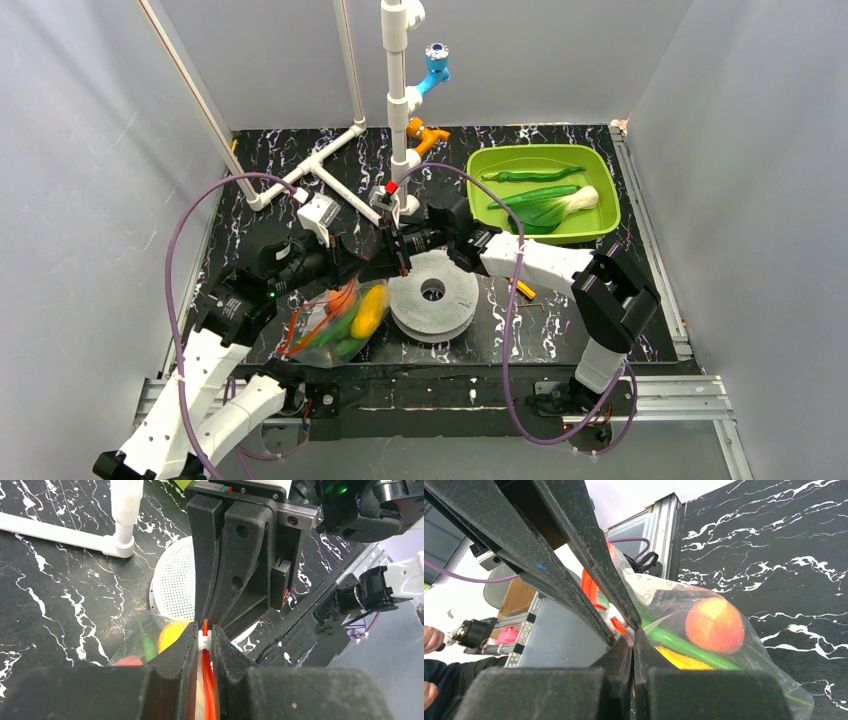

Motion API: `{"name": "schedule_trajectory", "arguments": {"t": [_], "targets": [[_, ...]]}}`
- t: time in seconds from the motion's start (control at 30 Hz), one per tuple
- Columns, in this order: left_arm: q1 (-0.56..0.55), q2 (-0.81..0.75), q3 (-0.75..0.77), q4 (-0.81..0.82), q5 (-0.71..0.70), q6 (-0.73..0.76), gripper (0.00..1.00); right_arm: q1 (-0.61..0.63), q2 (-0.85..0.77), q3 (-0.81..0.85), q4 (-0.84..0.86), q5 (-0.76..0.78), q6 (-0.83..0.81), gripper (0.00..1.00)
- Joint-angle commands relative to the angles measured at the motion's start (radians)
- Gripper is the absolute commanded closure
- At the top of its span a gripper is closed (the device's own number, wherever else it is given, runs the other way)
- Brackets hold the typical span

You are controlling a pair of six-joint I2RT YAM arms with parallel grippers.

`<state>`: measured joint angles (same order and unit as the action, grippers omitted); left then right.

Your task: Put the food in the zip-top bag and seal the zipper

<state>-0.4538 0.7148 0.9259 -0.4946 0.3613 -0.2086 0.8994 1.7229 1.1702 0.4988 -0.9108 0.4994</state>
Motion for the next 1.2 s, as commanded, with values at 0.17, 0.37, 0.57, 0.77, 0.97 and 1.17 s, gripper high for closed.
{"name": "schedule_trajectory", "arguments": {"t": [0.17,0.37,0.57,0.77,0.97,1.17], "targets": [[-0.002,-0.012,-0.012,-0.069,0.034,0.02,1.0,-0.004,-0.028,0.015,0.108,0.045,0.029,0.99],[-0.002,-0.035,-0.001,-0.136,-0.024,0.065,1.0,-0.023,-0.029,-0.085,0.391,0.06,0.207,0.99],[-0.002,-0.053,0.02,-0.214,-0.102,0.102,1.0,-0.061,0.059,-0.114,0.696,0.045,0.483,0.99],[-0.002,-0.064,0.015,-0.23,-0.034,0.088,1.0,-0.068,0.019,-0.137,0.579,0.123,0.4,0.99],[-0.002,-0.109,0.037,-0.318,-0.107,0.101,1.0,-0.114,-0.033,-0.171,0.445,0.203,0.33,0.99],[-0.002,-0.147,0.091,-0.428,-0.238,0.079,1.0,-0.148,-0.06,-0.188,0.299,0.359,0.29,0.99]]}}
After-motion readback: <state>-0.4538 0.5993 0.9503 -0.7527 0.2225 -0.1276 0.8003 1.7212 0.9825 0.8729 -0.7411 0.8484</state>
